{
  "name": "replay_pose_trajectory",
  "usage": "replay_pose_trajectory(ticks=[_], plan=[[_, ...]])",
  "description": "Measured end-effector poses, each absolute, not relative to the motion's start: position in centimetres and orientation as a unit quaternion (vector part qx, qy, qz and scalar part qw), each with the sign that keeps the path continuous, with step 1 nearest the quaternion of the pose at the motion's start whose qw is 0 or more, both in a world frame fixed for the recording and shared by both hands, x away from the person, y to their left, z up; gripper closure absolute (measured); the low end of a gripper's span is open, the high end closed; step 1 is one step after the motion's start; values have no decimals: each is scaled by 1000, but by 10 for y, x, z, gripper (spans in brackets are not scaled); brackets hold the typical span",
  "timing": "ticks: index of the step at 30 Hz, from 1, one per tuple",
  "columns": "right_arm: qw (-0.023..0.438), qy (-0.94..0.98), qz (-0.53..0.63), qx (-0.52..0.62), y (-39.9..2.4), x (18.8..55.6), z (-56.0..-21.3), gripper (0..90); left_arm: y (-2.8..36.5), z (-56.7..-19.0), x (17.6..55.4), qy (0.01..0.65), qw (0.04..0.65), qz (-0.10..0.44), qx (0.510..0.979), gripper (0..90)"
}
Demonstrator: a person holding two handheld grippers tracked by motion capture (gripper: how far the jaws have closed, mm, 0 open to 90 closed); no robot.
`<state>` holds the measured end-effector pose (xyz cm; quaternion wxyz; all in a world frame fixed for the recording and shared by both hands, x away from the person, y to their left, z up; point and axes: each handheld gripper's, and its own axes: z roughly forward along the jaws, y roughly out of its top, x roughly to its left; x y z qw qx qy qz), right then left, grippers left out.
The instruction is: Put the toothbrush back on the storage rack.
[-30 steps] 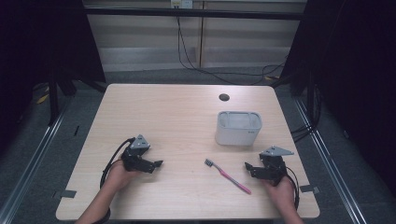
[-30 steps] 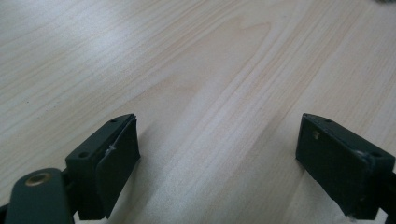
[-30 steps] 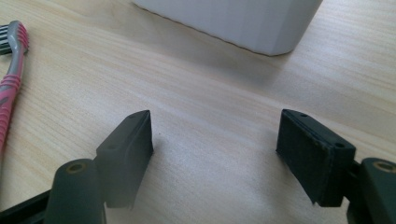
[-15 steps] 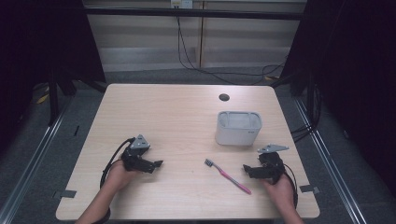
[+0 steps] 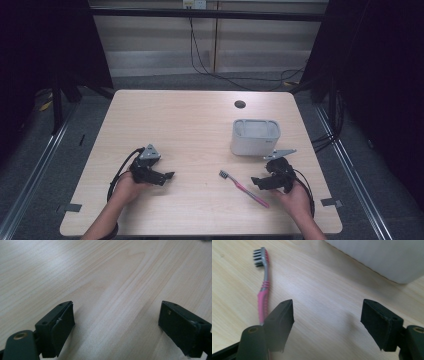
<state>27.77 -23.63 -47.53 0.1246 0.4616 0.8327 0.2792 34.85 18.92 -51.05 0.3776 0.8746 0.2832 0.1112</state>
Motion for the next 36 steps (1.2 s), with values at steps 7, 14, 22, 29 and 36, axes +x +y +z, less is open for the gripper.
replay_pose_trajectory(ticks=[7, 14, 22, 29, 36], plan=[[101, 854, 265, 436, -220, 279, -471, 294, 189, -510, 348, 283, 377, 111, 875, 128], [76, 862, 264, 427, -208, 281, -465, 337, 189, -511, 348, 284, 378, 111, 874, 128], [56, 869, 264, 414, -198, 282, -460, 384, 189, -510, 348, 283, 378, 111, 875, 128], [49, 879, 251, 402, -189, 283, -458, 410, 189, -511, 348, 284, 378, 111, 874, 128], [37, 893, 229, 387, -178, 285, -459, 451, 189, -511, 348, 284, 378, 111, 874, 128]])
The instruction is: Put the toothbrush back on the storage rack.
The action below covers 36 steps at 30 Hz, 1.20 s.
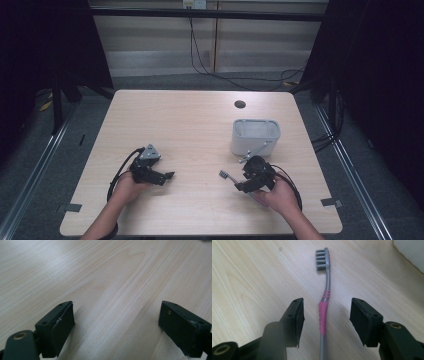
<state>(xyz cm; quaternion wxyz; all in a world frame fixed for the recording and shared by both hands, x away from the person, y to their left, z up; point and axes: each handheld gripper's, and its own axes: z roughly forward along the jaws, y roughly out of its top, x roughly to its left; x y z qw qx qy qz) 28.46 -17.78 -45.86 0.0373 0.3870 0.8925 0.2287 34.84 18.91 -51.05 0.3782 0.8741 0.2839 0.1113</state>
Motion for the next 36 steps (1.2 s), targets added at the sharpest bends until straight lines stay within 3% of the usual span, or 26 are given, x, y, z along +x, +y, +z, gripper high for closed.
replay_pose_trajectory(ticks=[16, 36], plan=[[19, 899, 174, 402, -168, 289, -464, 625, 188, -511, 351, 285, 378, 111, 874, 122], [19, 920, 116, 375, -141, 300, -469, 635, 188, -511, 351, 285, 378, 111, 874, 122]])
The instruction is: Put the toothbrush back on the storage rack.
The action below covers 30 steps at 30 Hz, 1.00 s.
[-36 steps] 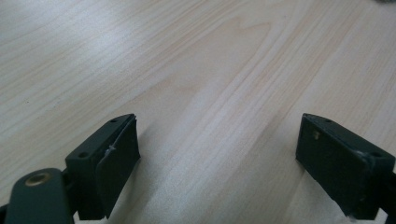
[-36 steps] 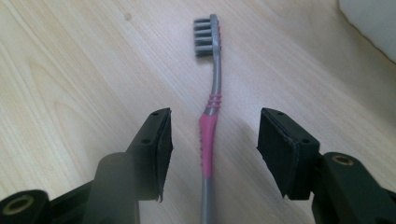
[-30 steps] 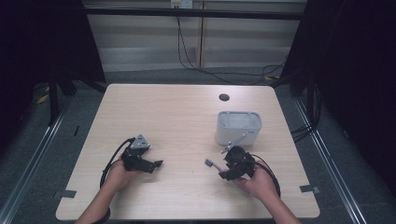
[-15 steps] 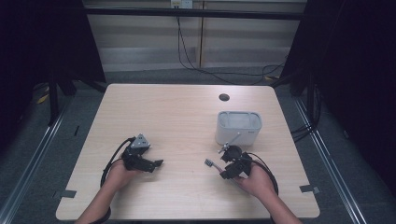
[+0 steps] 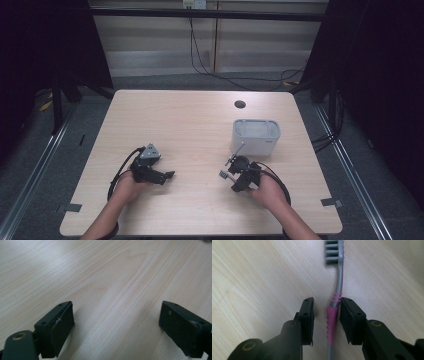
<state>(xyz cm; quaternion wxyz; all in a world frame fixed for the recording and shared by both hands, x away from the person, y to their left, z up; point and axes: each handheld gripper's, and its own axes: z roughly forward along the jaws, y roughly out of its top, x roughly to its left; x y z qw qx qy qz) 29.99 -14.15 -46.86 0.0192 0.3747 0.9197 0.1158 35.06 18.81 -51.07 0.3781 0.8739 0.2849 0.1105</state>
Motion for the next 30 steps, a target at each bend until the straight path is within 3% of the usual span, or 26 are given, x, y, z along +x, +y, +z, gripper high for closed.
replay_pose_trajectory(ticks=[3, 6, 8, 30], plan=[[19, 918, 111, 380, -140, 301, -468, 655, 188, -511, 351, 285, 378, 111, 874, 123], [21, 923, 96, 373, -137, 303, -468, 772, 188, -511, 350, 286, 378, 111, 874, 122], [18, 922, 90, 377, -134, 303, -467, 792, 189, -511, 350, 287, 377, 111, 873, 123], [24, 902, 197, 383, -145, 301, -441, 806, 192, -510, 348, 291, 375, 115, 873, 124]])
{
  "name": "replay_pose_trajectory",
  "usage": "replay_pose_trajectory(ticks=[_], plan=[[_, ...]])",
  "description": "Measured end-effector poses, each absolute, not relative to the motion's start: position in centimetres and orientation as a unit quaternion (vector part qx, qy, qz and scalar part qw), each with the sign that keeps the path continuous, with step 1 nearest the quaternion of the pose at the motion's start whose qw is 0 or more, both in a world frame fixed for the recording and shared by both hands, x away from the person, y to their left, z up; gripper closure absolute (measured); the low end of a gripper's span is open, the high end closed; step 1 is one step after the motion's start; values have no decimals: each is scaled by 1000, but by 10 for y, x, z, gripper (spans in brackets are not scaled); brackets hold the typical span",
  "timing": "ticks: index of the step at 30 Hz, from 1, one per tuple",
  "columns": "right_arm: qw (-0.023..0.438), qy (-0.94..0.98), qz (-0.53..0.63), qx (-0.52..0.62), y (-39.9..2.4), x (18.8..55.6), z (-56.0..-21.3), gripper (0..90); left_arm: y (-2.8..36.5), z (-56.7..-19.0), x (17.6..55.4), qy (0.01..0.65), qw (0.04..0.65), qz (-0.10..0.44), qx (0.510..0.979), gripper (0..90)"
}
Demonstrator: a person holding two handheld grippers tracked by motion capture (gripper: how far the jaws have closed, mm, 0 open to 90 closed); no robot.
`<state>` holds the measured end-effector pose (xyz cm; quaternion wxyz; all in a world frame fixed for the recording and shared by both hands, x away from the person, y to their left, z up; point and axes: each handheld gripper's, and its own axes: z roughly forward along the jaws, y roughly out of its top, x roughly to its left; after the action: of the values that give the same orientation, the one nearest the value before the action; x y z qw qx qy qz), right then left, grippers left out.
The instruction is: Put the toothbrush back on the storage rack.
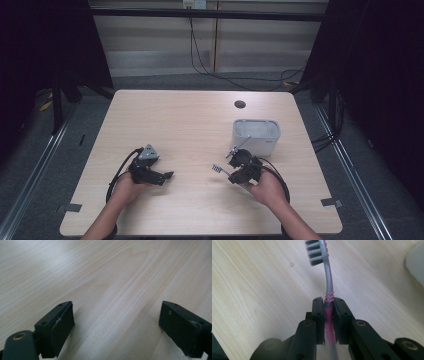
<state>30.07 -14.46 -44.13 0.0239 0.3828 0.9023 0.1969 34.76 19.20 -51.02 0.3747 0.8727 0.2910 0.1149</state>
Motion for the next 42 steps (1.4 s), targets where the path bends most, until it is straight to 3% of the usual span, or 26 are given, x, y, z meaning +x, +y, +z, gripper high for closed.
replay_pose_trajectory(ticks=[33, 42], plan=[[46, 810, 379, 445, -184, 314, -396, 806, 192, -510, 348, 291, 375, 116, 872, 123], [72, 794, 407, 447, -189, 316, -384, 806, 192, -510, 348, 290, 374, 116, 873, 123]])
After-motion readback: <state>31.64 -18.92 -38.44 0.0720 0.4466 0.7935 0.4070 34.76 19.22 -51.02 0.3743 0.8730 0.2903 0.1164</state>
